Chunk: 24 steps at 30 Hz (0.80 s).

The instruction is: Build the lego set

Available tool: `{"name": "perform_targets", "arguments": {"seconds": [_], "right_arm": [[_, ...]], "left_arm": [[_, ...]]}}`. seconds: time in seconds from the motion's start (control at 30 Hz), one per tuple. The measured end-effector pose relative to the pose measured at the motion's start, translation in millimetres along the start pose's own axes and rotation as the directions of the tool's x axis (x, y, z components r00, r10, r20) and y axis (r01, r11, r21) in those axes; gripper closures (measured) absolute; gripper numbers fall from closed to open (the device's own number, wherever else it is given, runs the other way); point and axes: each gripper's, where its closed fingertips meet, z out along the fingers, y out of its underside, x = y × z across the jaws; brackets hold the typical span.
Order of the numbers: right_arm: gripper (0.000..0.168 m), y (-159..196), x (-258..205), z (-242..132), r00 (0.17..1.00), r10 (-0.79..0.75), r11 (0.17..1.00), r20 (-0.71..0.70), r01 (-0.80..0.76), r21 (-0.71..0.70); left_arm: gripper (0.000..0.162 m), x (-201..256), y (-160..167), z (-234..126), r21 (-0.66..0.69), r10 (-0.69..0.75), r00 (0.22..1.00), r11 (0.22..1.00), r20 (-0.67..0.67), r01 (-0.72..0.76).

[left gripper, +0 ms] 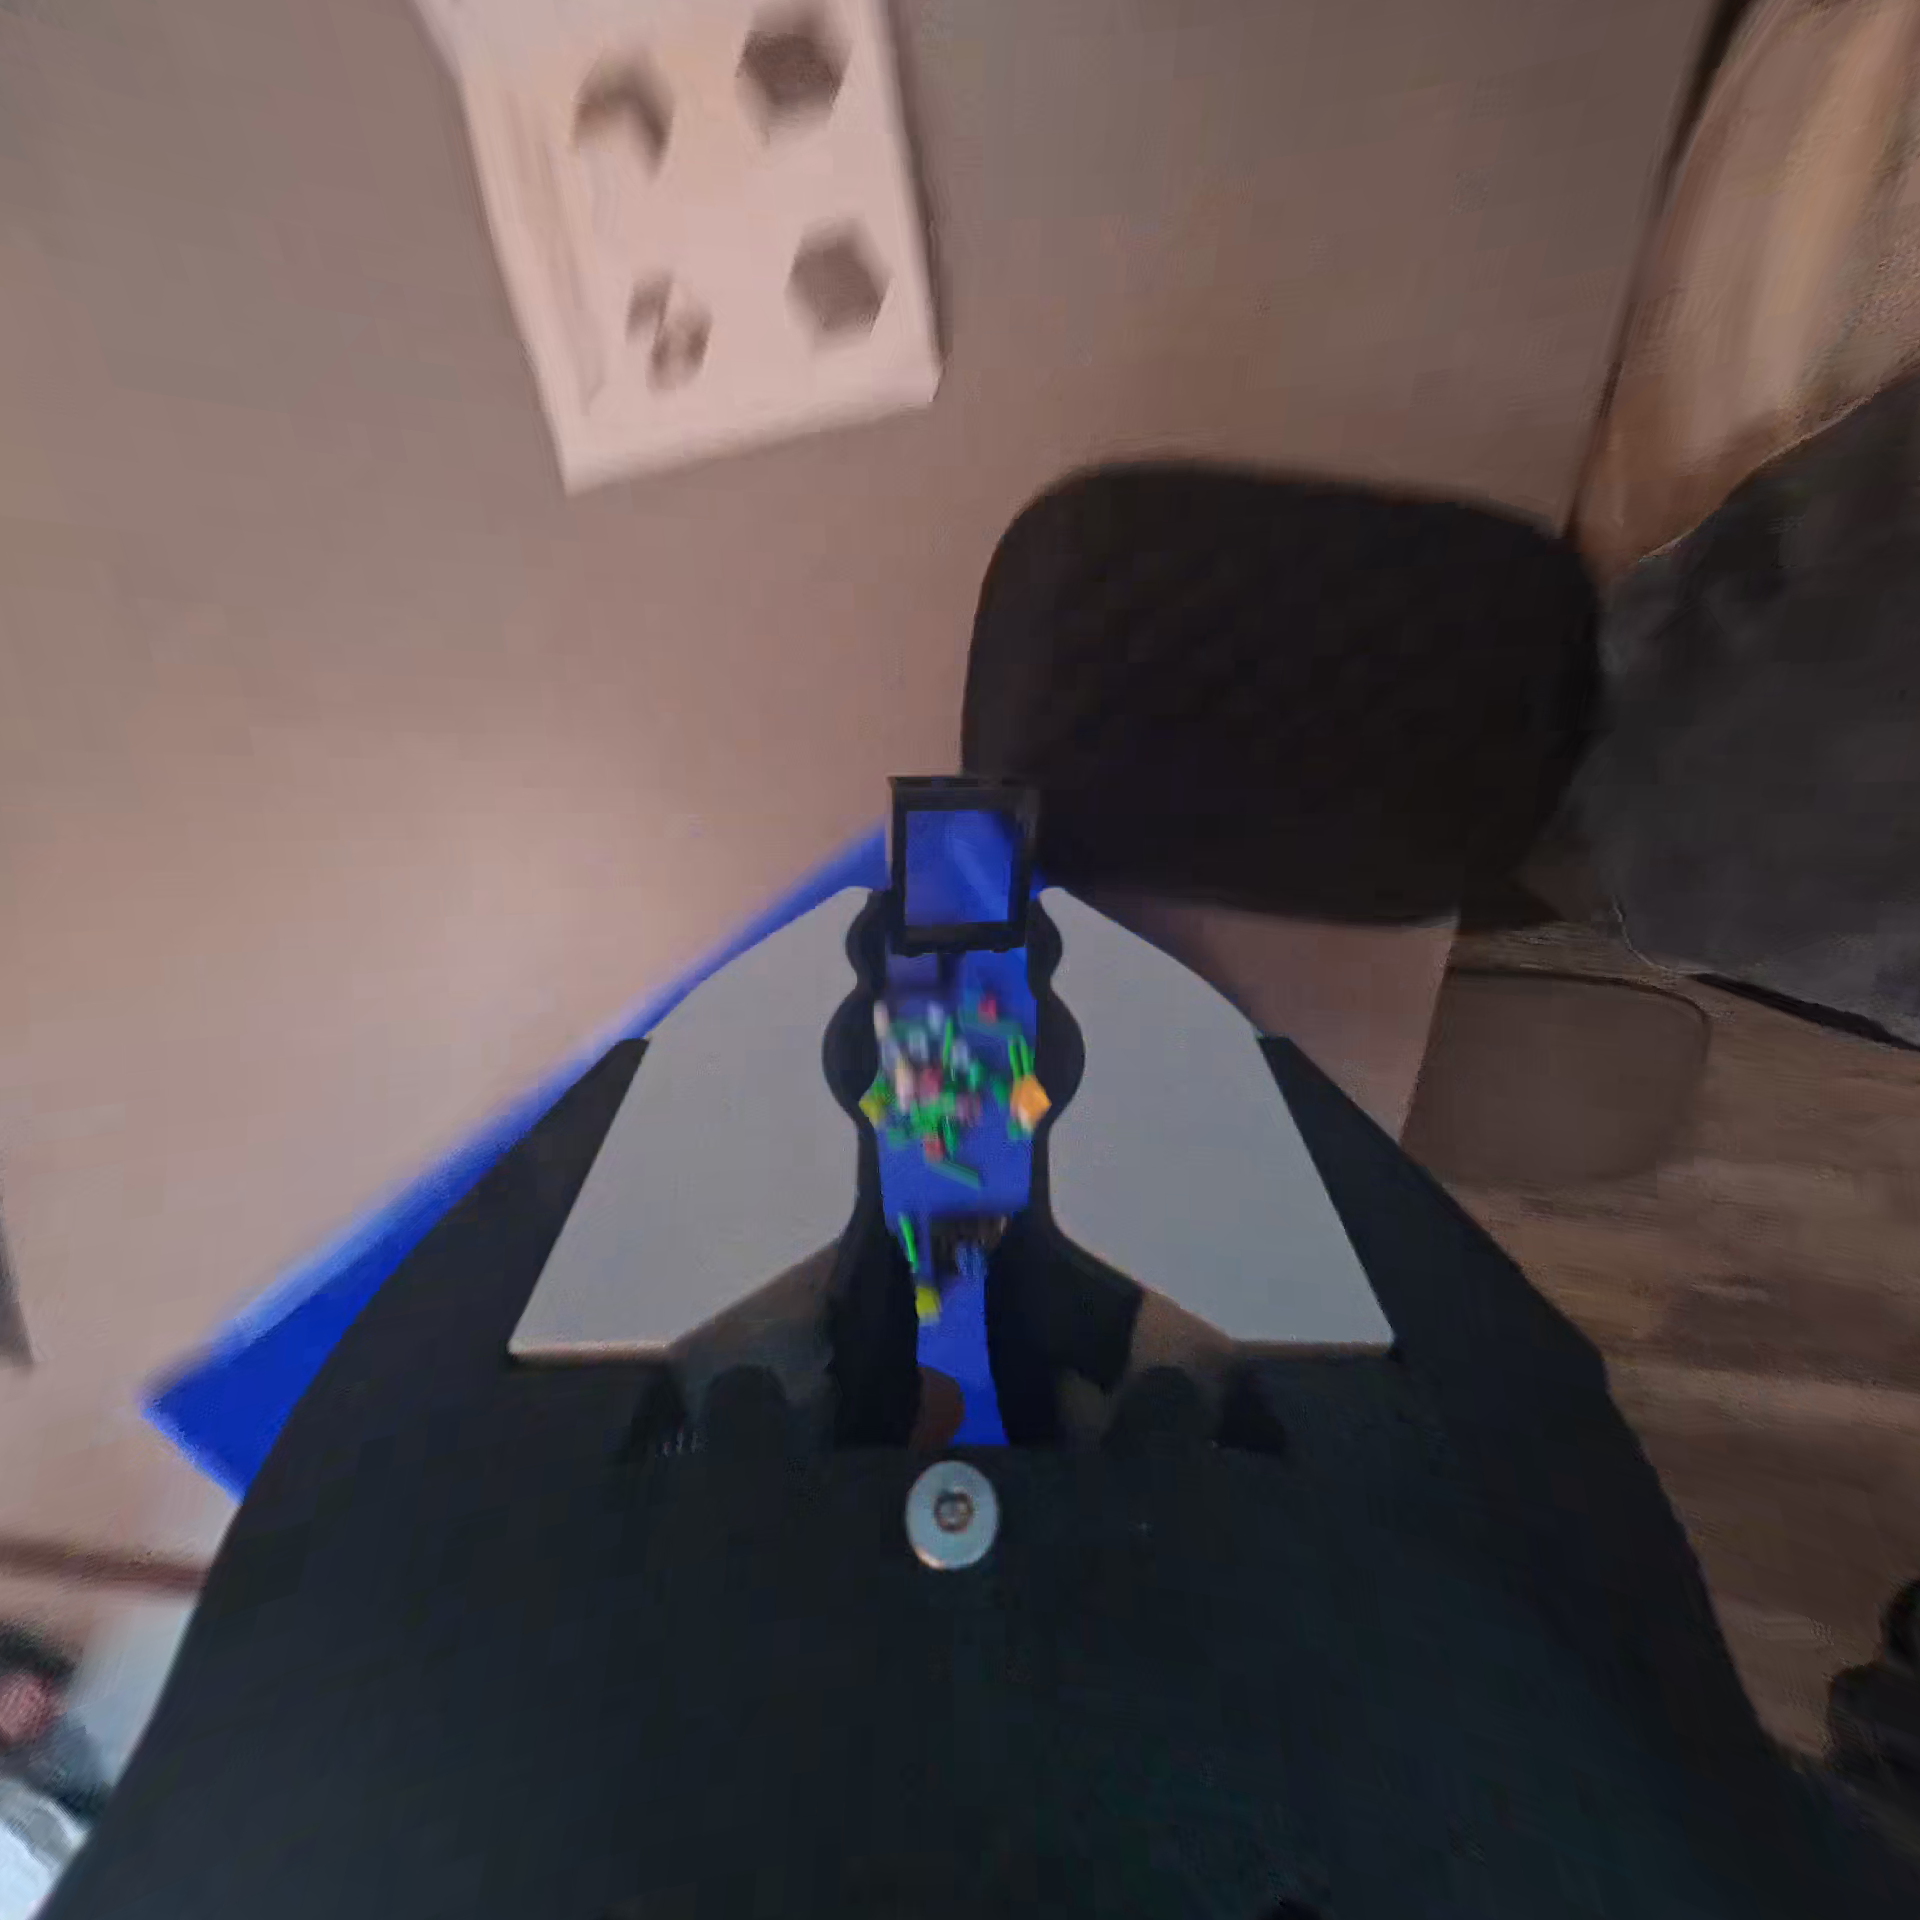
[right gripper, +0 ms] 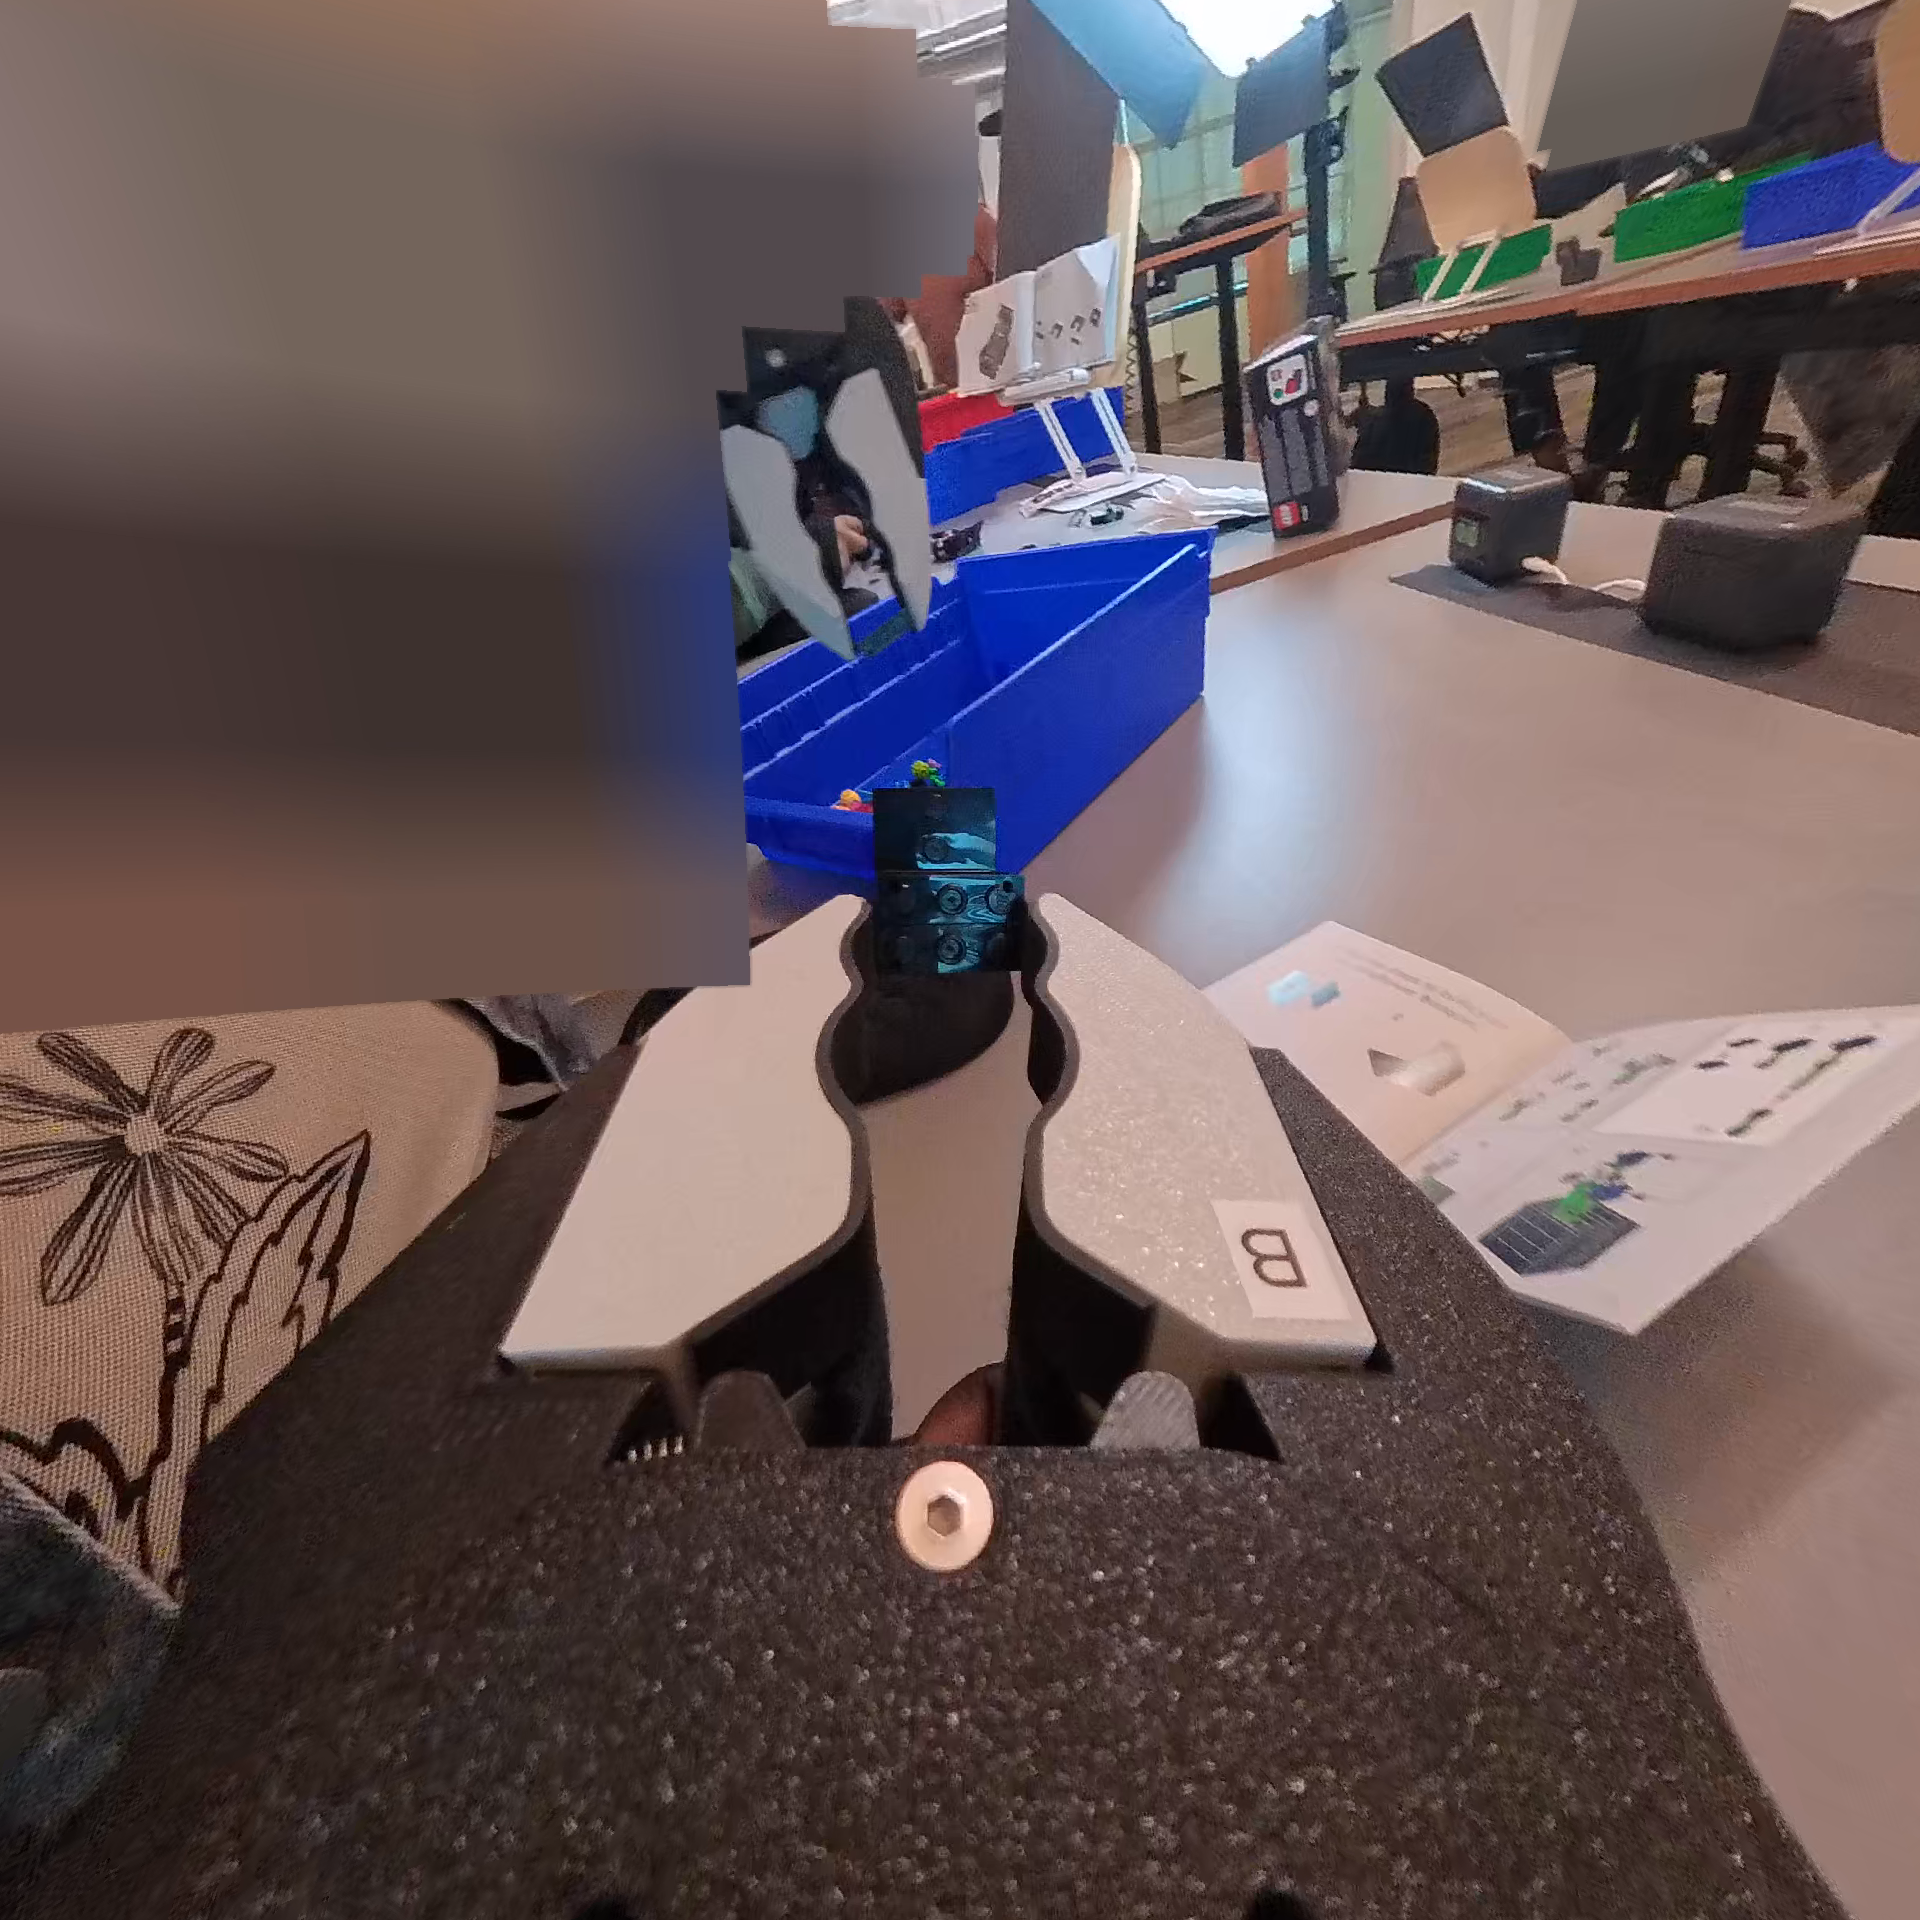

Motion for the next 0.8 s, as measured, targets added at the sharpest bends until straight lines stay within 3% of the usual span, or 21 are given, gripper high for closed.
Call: {"name": "perform_targets", "arguments": {"seconds": [0.03, 0.17, 0.33, 0.6, 0.73, 0.8], "right_arm": [[0.143, 0.4, 2.0, -3.4, 1.000, 0.000, 1.000, -0.010, 0.000, -0.003], [0.143, 1.7, 5.8, -16.4, 0.998, -0.014, 1.000, -0.058, 0.013, -0.018], [0.143, 8.8, 1.0, -27.3, 0.997, -0.002, 0.999, -0.073, 0.000, -0.034], [0.143, 21.3, 2.0, -34.2, 0.996, 0.036, 0.999, -0.077, -0.039, -0.027], [0.142, 25.1, 2.7, -31.2, 0.997, 0.047, 0.998, -0.062, -0.049, -0.042], [0.143, 25.7, 2.5, -28.7, 0.998, 0.042, 0.997, -0.053, -0.045, -0.056]], "left_arm": [[0.136, 7.2, -19.3, 9.5, 0.020, 0.071, 0.997, 0.997, -0.009, -0.071], [0.136, 35.8, -72.9, 80.3, 0.037, 0.299, 0.934, 0.954, -0.194, -0.297], [0.135, 43.5, -86.6, 149.9, -0.070, 0.418, 0.841, 0.882, -0.343, -0.467], [0.133, 34.7, -93.9, 166.4, -0.081, 0.447, 0.818, 0.859, -0.361, -0.505], [0.115, 35.2, -95.0, 165.1, -0.057, 0.399, 0.850, 0.895, -0.344, -0.443], [0.111, 34.2, -101.3, 157.3, 0.024, 0.354, 0.886, 0.931, -0.300, -0.364]]}}
